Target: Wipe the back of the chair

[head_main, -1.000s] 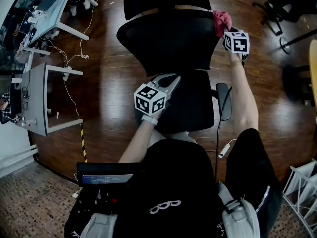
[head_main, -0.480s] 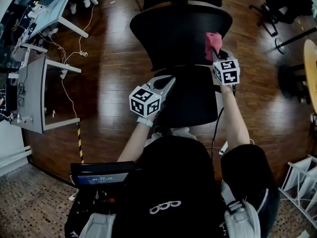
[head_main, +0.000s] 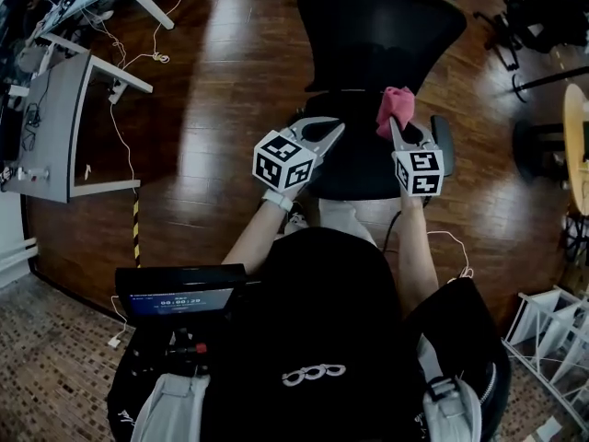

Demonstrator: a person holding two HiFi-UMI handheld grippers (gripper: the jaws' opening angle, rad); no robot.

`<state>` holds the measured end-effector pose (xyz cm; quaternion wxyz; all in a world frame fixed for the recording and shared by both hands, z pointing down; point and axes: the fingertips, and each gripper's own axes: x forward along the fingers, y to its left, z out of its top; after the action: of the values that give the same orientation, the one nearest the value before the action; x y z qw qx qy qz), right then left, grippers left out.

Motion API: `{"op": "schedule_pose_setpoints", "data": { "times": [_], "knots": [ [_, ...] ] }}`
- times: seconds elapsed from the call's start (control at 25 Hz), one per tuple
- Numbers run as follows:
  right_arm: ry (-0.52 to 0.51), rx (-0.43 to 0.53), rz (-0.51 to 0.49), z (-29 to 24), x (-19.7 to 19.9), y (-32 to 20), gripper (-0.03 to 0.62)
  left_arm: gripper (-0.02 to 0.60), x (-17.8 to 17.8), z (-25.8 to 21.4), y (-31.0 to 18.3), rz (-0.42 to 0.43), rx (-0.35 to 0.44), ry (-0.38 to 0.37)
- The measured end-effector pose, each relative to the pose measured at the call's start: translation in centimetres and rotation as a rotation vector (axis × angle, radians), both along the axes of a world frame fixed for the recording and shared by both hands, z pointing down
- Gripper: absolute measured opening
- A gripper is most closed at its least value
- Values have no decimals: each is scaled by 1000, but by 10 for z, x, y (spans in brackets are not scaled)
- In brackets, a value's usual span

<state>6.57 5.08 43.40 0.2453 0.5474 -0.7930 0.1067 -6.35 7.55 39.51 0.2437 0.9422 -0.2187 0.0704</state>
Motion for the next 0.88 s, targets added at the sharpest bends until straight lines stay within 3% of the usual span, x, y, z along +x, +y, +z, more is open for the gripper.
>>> {"op": "schedule_pose_setpoints", "data": {
  "times": [0.16, 0.48, 0.88],
  "knots": [
    [-75, 12, 11, -9, -27, 31, 43, -9, -15, 10, 19, -2, -19, 23],
    [-78, -6, -42, -10, -54, 58, 43, -9, -21, 7, 30, -34, 4, 25],
    [-103, -3, -83, -16, 8, 98, 43, -9, 47, 5, 61, -52, 21, 21]
  ]
}}
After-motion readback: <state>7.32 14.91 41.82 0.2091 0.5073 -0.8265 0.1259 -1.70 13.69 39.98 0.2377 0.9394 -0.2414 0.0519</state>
